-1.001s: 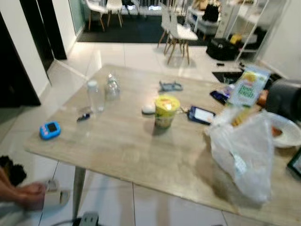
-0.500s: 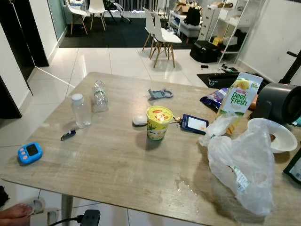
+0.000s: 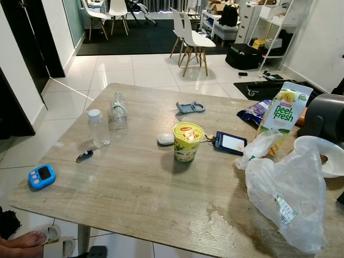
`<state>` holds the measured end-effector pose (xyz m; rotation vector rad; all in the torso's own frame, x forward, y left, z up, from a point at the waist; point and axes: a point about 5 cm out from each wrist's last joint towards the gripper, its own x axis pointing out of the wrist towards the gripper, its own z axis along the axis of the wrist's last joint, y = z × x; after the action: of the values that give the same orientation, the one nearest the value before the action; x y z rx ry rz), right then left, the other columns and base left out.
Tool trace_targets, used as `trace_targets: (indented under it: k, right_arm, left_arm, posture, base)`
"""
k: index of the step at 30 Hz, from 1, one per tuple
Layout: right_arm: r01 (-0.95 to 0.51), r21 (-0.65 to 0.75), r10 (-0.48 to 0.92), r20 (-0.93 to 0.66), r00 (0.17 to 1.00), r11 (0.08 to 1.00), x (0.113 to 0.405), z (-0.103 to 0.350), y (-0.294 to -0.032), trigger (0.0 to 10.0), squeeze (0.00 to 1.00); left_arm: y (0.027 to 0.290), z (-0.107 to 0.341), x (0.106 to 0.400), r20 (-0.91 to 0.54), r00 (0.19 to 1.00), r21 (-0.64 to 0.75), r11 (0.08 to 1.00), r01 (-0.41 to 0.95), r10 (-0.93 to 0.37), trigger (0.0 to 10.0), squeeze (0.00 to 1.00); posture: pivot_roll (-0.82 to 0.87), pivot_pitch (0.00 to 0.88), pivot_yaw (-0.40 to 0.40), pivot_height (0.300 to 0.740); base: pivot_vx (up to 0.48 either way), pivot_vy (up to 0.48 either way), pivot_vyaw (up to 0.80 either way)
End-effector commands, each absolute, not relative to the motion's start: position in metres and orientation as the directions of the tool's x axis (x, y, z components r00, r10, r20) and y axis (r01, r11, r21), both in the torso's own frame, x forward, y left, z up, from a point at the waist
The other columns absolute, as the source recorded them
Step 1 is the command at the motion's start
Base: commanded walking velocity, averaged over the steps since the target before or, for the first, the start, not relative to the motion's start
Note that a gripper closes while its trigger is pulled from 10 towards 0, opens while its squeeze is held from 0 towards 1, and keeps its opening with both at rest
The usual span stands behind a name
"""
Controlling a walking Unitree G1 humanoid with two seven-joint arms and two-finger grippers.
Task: Restocking fridge
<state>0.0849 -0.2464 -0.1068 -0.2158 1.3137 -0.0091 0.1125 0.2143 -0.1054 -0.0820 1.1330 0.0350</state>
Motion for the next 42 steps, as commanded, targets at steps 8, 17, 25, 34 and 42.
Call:
trace_targets:
  k: [8,17,25,34,42]
  right_arm:
    - [-0.141,-0.188,-0.15,-0.958,0.244,0.972,0.083,-0.106,-0.252,10.0,0.0]
    - [-0.158,-0.158,-0.121,-0.968,0.221,0.975,0.076,-0.11,-0.241,10.0,0.0]
    - [-0.16,-0.147,-0.11,-0.97,0.215,0.976,0.075,-0.112,-0.236,10.0,0.0]
    - [-0.149,-0.141,-0.107,-0.97,0.216,0.979,0.077,-0.111,-0.235,10.0,0.0]
    - [-0.139,-0.129,-0.098,-0.973,0.211,0.982,0.075,-0.112,-0.232,10.0,0.0]
  left_arm:
    - [0.286,-0.094,0.08,-0.892,0.351,0.179,0.936,-0.305,0.285,10.0,0.0]
    - [0.364,-0.058,0.065,-0.769,0.281,0.398,0.774,-0.493,0.574,10.0,0.0]
    - [0.428,-0.001,0.083,-0.529,0.261,0.511,0.548,-0.663,0.808,10.0,0.0]
    - [0.465,0.082,0.149,-0.19,0.42,0.451,0.459,-0.766,0.887,10.0,0.0]
    - [0.45,0.164,0.231,0.138,0.695,0.246,0.656,-0.714,0.705,10.0,0.0]
  posture:
    - [0.09,0.0,-0.017,0.74]
    - [0.11,0.0,0.004,0.74]
    - [0.11,0.0,0.008,0.74]
    - [0.11,0.0,0.009,0.74]
    - [0.1,0.0,0.013,0.74]
  base:
    - [0.0,0.0,0.0]
    - [0.0,0.0,0.0]
    - [0.0,0.0,0.0]
    - [0.0,0.0,0.0]
    - [0.0,0.0,0.0]
